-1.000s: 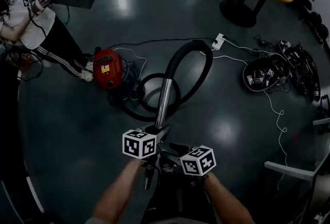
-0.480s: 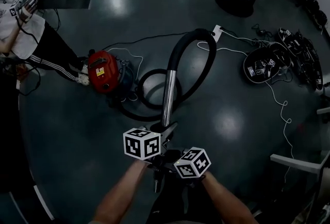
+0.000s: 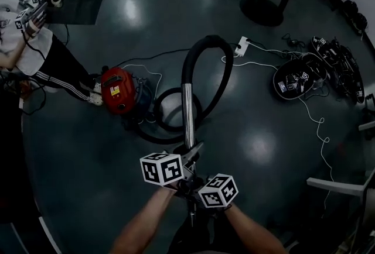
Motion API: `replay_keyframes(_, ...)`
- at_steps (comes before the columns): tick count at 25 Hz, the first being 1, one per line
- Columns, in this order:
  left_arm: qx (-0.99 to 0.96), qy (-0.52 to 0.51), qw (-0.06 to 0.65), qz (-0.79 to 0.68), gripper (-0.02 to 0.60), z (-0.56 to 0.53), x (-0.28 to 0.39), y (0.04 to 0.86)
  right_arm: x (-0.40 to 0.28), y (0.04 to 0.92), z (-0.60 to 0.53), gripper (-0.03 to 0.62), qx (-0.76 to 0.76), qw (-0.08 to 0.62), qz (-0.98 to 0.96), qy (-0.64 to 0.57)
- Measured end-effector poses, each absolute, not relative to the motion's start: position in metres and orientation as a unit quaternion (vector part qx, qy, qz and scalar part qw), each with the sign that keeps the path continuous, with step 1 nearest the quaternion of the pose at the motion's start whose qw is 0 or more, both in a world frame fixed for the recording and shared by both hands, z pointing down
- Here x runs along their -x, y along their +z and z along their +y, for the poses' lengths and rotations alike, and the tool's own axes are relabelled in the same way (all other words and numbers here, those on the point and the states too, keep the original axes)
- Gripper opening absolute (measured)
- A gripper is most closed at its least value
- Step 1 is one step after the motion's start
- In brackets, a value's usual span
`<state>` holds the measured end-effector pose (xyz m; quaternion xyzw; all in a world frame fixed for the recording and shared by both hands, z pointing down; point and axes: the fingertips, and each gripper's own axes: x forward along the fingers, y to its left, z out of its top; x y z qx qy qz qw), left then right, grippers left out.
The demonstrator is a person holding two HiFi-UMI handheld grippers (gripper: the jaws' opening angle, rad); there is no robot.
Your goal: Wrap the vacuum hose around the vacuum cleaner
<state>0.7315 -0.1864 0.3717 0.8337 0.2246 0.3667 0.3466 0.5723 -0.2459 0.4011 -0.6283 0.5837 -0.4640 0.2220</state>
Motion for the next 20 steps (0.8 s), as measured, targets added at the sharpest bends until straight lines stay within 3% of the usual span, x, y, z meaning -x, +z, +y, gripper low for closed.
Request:
replay_keyframes(7, -0.85, 0.361, 0.289, 0.254, 0.15, -0.172, -0.721, 0.36, -0.563, 0.391, -0.237, 0.146, 0.64, 0.21, 0.559, -0.483)
replay_keyframes(12, -0.842, 0.401, 0.201, 0.3, 0.209, -0.166, -0.706, 0.356, -0.56, 0.384, -0.239, 0.146, 0.646, 0.21, 0.547, -0.489)
replay_keyframes(15, -0.842, 0.41, 0.195, 0.292, 0.297, -0.172, -0.698, 0.344, -0.562, 0.378, -0.238, 0.147, 0.647, 0.212, 0.545, -0.489)
replay_keyframes(20, -0.867, 0.394, 0.21, 0.224, 0.299, -0.193, -0.683, 0.317, -0.58, 0.377, -0.239, 0.147, 0.648, 0.243, 0.531, -0.488)
